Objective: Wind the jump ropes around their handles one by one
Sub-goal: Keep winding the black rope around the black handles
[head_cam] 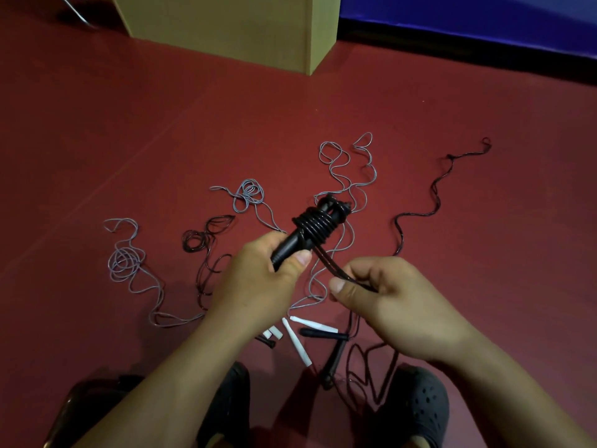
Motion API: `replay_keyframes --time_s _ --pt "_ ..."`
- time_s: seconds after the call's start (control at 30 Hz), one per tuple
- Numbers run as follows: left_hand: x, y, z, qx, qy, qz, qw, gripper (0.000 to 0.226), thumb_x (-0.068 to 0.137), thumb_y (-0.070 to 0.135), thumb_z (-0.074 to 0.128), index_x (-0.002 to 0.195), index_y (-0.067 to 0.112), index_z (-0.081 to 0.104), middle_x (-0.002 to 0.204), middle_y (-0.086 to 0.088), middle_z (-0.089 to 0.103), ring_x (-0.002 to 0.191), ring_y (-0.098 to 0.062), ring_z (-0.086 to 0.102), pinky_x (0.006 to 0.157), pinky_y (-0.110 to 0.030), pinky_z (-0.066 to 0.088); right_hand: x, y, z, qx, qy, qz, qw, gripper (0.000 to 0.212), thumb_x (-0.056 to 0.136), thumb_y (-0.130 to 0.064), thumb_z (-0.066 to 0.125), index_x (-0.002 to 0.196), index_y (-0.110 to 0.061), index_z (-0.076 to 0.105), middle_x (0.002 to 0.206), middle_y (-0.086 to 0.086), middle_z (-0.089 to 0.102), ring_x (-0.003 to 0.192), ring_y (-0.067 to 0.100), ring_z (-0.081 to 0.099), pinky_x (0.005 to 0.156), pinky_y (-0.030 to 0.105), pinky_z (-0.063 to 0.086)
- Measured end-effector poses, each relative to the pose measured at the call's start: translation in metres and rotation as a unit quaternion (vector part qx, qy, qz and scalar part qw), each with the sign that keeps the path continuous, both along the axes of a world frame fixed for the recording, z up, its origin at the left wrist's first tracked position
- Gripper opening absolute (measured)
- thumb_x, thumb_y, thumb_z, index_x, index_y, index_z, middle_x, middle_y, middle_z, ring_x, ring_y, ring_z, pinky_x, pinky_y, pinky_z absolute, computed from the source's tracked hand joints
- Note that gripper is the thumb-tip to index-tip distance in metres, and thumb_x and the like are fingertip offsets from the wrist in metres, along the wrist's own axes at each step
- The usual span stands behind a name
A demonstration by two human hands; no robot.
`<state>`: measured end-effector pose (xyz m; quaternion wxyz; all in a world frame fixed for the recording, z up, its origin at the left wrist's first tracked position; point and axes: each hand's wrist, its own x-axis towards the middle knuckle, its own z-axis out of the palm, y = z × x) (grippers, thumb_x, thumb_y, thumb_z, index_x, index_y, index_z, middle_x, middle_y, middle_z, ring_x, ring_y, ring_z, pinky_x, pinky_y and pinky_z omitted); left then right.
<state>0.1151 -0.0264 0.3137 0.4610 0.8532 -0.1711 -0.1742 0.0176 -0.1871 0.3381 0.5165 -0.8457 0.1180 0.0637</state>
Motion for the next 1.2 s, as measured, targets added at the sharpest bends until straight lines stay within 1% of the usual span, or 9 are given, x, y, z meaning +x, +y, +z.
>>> replay_keyframes --time_s 0.13,0.27,0.4,0.53,0.67,0.73,0.87,1.07,1.2 --pt "0.0 0.003 -0.004 0.052 -0.024 0.016 0.998 0.012 0.091 0.045 0.06 0.083 0.036 0.061 0.05 0.012 0.047 0.051 -0.018 0.048 0.056 -0.036 0.044 0.0 0.004 0.0 0.008 -0.016 0.006 1.0 0.028 0.095 -0.027 0.06 0.074 -0.01 0.059 0.056 -0.01 0.041 0.051 0.003 0.035 0.05 0.016 0.033" --pt "0.001 0.005 -0.004 0.123 -0.025 0.014 0.992 0.022 0.09 0.047 0.061 0.076 0.029 0.06 0.055 0.008 0.053 0.056 -0.019 0.056 0.059 -0.033 0.044 -0.003 0.005 -0.002 0.025 0.012 0.005 1.0 0.027 0.097 -0.02 0.059 0.078 -0.001 0.061 0.057 -0.005 0.038 0.046 0.002 0.035 0.045 0.004 0.036" --pt "0.0 0.007 -0.003 0.184 -0.026 -0.018 0.983 0.031 0.089 0.051 0.06 0.074 0.024 0.058 0.06 0.004 0.058 0.063 -0.022 0.061 0.064 -0.035 0.049 -0.006 0.007 -0.007 -0.077 0.015 0.009 0.997 0.031 0.096 -0.024 0.059 0.069 -0.009 0.057 0.053 -0.003 0.047 0.043 0.002 0.048 0.044 0.007 0.035" --pt "-0.004 0.005 0.002 0.237 -0.056 -0.066 0.968 0.028 0.09 0.051 0.059 0.08 0.025 0.06 0.062 0.005 0.056 0.06 -0.013 0.056 0.055 -0.027 0.038 -0.008 0.007 -0.016 -0.19 -0.033 0.003 0.981 0.03 0.093 -0.032 0.06 0.068 -0.015 0.057 0.05 -0.004 0.047 0.054 0.008 0.049 0.049 0.017 0.034" --pt "-0.005 0.005 0.004 0.237 -0.036 -0.112 0.964 0.02 0.09 0.048 0.062 0.074 0.037 0.059 0.061 0.008 0.054 0.058 -0.01 0.053 0.054 -0.027 0.036 -0.009 0.005 -0.018 -0.211 -0.075 -0.026 0.974 0.011 0.089 -0.035 0.066 0.089 -0.026 0.071 0.071 -0.016 0.061 0.067 0.011 0.054 0.056 0.02 0.038" --pt "-0.006 0.006 0.002 0.242 -0.028 -0.128 0.961 0.019 0.088 0.049 0.064 0.08 0.031 0.063 0.061 0.007 0.054 0.061 -0.014 0.055 0.056 -0.028 0.039 -0.008 0.005 -0.016 -0.208 -0.078 -0.045 0.974 0.01 0.085 -0.038 0.07 0.094 -0.034 0.073 0.076 -0.019 0.067 0.07 0.008 0.059 0.057 0.018 0.042" --pt "-0.007 0.003 -0.001 0.274 -0.027 -0.17 0.946 0.025 0.088 0.048 0.065 0.076 0.026 0.06 0.063 0.005 0.055 0.063 -0.016 0.056 0.058 -0.029 0.041 -0.005 0.003 -0.016 -0.221 -0.075 -0.072 0.97 0.011 0.077 -0.042 0.076 0.085 -0.034 0.073 0.073 -0.013 0.07 0.069 0.007 0.062 0.063 0.034 0.051" --pt "-0.007 0.003 -0.001 0.247 0.004 -0.216 0.945 0.021 0.087 0.047 0.065 0.082 0.027 0.066 0.07 -0.001 0.064 0.067 -0.019 0.062 0.063 -0.036 0.05 -0.004 0.0 -0.02 -0.207 -0.075 -0.086 0.972 0.011 0.077 -0.039 0.076 0.082 -0.032 0.07 0.066 -0.016 0.061 0.066 0.005 0.057 0.062 0.032 0.048" --pt "-0.006 0.003 -0.001 0.247 0.023 -0.231 0.941 0.024 0.086 0.047 0.067 0.077 0.025 0.063 0.07 -0.002 0.066 0.068 -0.021 0.064 0.065 -0.039 0.052 -0.003 0.0 -0.024 -0.2 -0.092 -0.042 0.975 0.005 0.084 -0.033 0.07 0.088 -0.029 0.07 0.075 -0.014 0.063 0.075 0.004 0.056 0.067 0.033 0.048"
